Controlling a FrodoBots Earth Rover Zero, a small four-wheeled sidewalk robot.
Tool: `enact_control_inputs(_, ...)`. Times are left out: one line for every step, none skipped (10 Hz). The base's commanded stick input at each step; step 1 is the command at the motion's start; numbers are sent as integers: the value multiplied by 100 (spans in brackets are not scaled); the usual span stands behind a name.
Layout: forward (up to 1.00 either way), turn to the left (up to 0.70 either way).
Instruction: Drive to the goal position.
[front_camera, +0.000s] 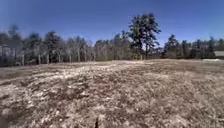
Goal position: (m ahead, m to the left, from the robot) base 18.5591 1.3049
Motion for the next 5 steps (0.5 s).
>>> enact_control_inputs(70, 0)
enact_control_inputs(70, 0)
enact_control_inputs(70, 0)
enact_control_inputs(70, 0)
enact_control_inputs(70, 0)
